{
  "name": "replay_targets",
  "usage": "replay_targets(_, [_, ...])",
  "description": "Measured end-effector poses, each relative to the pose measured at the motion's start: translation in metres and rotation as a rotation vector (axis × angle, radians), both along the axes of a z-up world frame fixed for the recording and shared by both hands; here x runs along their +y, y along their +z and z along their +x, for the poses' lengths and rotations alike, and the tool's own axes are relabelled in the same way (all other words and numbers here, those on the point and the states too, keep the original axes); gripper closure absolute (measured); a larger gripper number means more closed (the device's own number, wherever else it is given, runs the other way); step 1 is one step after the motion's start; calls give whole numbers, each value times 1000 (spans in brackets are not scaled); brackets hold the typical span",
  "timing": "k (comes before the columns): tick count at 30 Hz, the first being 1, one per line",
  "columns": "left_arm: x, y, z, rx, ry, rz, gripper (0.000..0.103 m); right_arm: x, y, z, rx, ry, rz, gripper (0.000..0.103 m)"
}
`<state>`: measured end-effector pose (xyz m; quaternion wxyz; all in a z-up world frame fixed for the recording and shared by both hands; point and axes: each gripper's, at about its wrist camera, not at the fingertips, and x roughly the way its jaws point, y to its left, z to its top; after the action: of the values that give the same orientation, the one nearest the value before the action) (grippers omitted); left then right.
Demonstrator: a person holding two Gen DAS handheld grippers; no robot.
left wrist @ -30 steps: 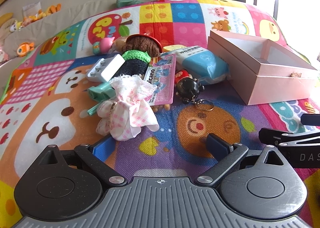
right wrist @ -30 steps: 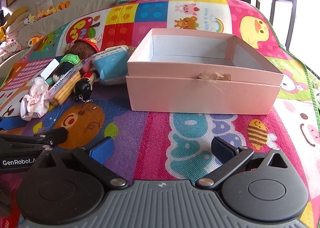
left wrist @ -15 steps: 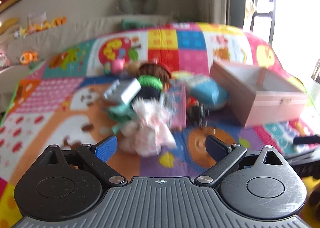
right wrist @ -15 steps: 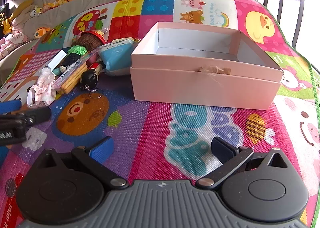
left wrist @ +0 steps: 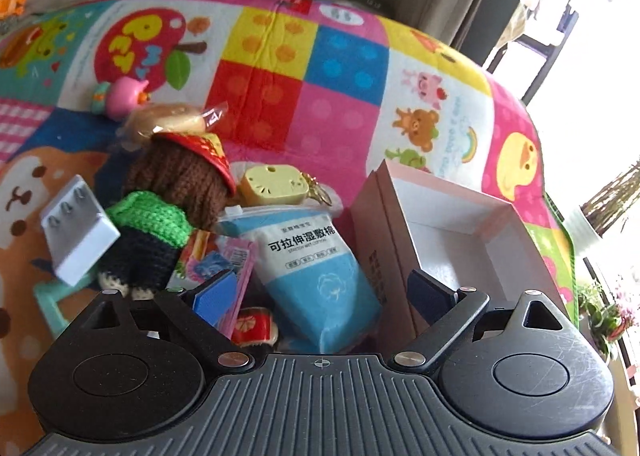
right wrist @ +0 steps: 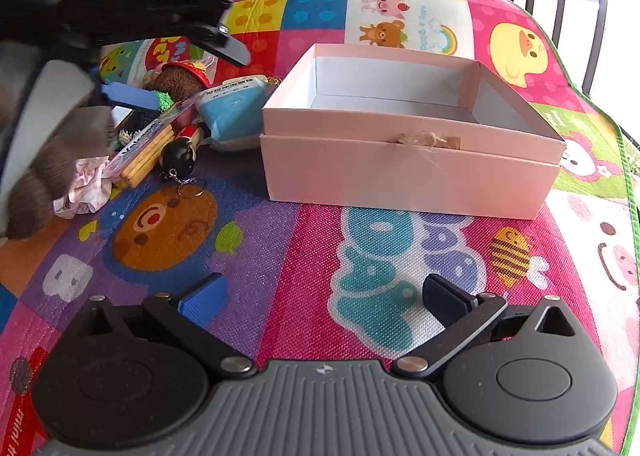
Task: Organize objects
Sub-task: 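Grasp the blue wet-wipe pack with the left gripper and lift it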
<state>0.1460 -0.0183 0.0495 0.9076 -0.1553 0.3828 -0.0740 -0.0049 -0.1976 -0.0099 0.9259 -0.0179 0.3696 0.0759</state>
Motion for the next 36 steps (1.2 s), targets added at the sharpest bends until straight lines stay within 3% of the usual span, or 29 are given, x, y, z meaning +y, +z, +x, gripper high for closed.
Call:
replay_targets(5, [-15,-12,33,-25,29,150,9,-2,0,0,0,1,4,0])
replay_targets(8, [-19,-23,44,34,23,214,12,-1,0,-1,0,1,4,0])
replay_targets(9, [-17,-23,39,45,14,194,14,-2,-1,-1,0,0,4,0])
replay_targets(11, [-17,-22,24,70,-39,143,31,-2,-1,-1,-1,1,5,0])
replay_targets(12, [-17,-20,15,60,-48,138,31,-2,-1,-1,-1,1,7,0])
replay_targets(18, [-14,-7,-41,-20,-210,146,31,-2,-1,-1,1,4,-1,0])
replay_targets(22, [-13,0,-71,-83,-321,213,29,-6,2,-5,32,51,1,0])
replay_targets(25, [-17,-3,-74,-41,-327,175,29,-29,6,-16,46,47,58,0])
replay_targets(27, [-24,-10,-70,-18,-302,163,23,-51,7,-21,42,-6,93,0])
replay_targets(32, [-50,-27,-59,-7,-252,268,11,-86,1,-27,25,-115,98,0])
replay_targets(36, [-51,-28,-67,-53,-260,315,16,-70,-7,-28,18,-103,-18,0])
